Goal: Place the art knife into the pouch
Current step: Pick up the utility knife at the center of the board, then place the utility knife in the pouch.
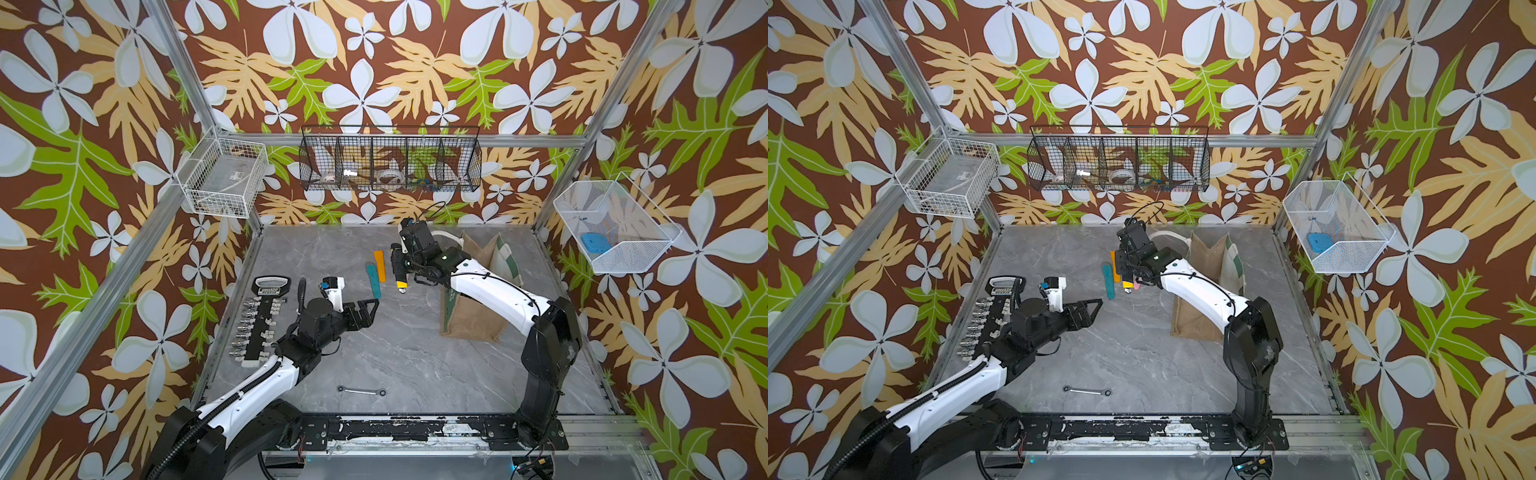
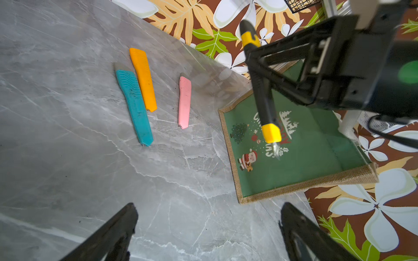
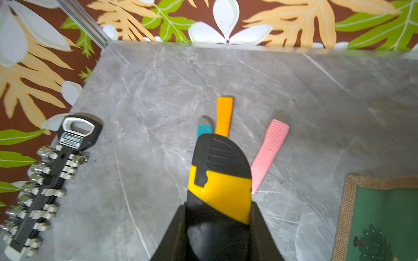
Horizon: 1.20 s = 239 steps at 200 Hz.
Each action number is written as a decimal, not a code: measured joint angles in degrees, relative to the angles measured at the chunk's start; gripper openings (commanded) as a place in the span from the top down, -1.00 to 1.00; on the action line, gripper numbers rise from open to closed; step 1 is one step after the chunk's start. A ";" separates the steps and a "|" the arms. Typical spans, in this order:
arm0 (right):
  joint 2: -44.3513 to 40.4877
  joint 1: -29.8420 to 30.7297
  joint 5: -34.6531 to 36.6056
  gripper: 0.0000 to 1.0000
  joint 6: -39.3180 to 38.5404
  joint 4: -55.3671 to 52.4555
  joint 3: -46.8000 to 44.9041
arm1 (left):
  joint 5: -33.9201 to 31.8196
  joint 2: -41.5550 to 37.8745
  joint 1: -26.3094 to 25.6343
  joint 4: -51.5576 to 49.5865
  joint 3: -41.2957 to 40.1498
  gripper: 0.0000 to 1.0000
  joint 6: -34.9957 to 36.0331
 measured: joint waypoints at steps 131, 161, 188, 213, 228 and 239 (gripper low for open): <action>-11.15 -7.28 1.68 0.54 -5.60 -1.07 2.78 | -0.24 -1.51 -0.02 0.52 0.50 -1.00 0.42; -15.23 -9.40 3.37 0.54 -7.26 -0.09 1.81 | -0.22 -1.14 0.00 0.52 1.77 -1.00 1.27; -19.21 -11.65 5.05 0.54 -8.55 1.16 -0.98 | -0.22 -1.01 -0.02 0.50 1.95 -1.00 1.44; -21.59 -12.41 6.64 0.54 -9.64 1.51 -1.73 | -0.20 -0.76 -0.02 0.55 1.95 -1.00 1.44; -22.62 -12.46 7.74 0.54 -10.29 1.53 -1.62 | -0.17 -0.48 -0.02 0.52 1.95 -1.00 1.42; -23.37 -12.52 8.41 0.55 -10.99 1.53 -1.55 | 0.00 -0.26 0.00 0.57 1.95 -1.00 1.42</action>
